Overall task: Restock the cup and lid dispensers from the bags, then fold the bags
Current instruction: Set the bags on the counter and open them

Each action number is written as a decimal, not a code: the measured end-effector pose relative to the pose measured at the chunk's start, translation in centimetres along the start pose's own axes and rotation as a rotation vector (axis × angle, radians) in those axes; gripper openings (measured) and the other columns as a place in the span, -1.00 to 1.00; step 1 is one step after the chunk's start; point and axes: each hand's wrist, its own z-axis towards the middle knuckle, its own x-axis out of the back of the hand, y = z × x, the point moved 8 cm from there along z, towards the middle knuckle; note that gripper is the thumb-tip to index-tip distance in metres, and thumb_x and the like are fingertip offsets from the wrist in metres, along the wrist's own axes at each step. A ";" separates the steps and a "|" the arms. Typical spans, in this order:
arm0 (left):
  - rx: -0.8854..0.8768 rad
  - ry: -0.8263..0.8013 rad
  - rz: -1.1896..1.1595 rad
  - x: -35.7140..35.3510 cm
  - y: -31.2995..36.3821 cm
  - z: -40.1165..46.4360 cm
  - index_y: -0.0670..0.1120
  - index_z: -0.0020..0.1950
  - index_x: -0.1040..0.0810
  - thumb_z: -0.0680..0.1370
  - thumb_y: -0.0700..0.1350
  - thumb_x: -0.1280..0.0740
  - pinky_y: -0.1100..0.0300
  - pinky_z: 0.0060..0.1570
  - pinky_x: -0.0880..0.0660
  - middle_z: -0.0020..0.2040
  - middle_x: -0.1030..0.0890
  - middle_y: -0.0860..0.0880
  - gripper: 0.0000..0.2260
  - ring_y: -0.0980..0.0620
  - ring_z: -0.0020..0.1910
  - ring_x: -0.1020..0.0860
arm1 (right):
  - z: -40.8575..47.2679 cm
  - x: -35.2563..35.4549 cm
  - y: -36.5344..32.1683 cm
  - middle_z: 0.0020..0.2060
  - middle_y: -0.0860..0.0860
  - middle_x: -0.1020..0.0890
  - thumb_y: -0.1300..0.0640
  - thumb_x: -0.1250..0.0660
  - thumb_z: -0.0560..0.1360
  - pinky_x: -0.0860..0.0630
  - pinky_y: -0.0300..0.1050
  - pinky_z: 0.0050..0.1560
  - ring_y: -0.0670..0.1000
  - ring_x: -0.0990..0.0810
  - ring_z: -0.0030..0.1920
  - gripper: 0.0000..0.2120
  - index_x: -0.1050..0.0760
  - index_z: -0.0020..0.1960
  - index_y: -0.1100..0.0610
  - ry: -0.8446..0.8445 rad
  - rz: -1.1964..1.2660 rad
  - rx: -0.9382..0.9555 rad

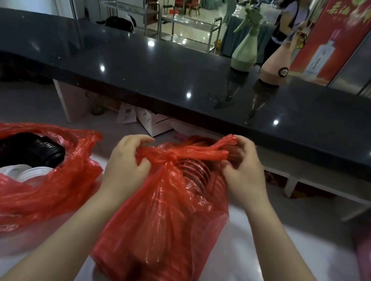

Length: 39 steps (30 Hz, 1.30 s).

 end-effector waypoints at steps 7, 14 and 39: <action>-0.009 -0.283 0.078 -3.5 0.4 -1.2 -0.03 0.23 -0.53 0.49 0.03 -0.37 0.12 0.13 -0.49 0.08 -0.63 0.03 -0.66 0.08 0.07 -0.57 | -1.1 -5.8 -0.1 0.37 0.02 -0.43 -0.25 -0.41 0.35 -0.31 0.05 0.39 0.04 -0.36 0.38 -0.22 -0.30 0.46 0.05 -0.307 -0.284 0.033; 0.120 -0.345 0.161 -4.1 -2.4 -2.6 -0.05 0.31 -0.47 0.56 0.06 -0.26 0.17 0.09 -0.40 0.17 -0.61 0.00 -0.64 0.00 0.16 -0.54 | -2.4 -4.3 -0.9 0.05 -0.13 -0.52 0.04 -0.47 0.42 -0.38 -0.35 0.14 -0.15 -0.51 0.09 -0.87 -0.60 -0.04 -0.04 -0.109 -0.216 0.077; 0.061 0.062 -0.015 6.8 -4.6 -5.3 -0.07 -0.02 -0.50 0.51 -0.32 -0.30 0.18 -0.05 -0.34 -0.08 -0.54 0.01 -0.85 -0.06 -0.04 -0.53 | -10.8 3.4 0.7 0.08 -0.05 -0.44 0.06 -0.23 0.59 -0.35 -0.16 0.06 0.04 -0.47 0.13 -0.81 -0.45 0.14 0.14 0.433 -0.253 -0.144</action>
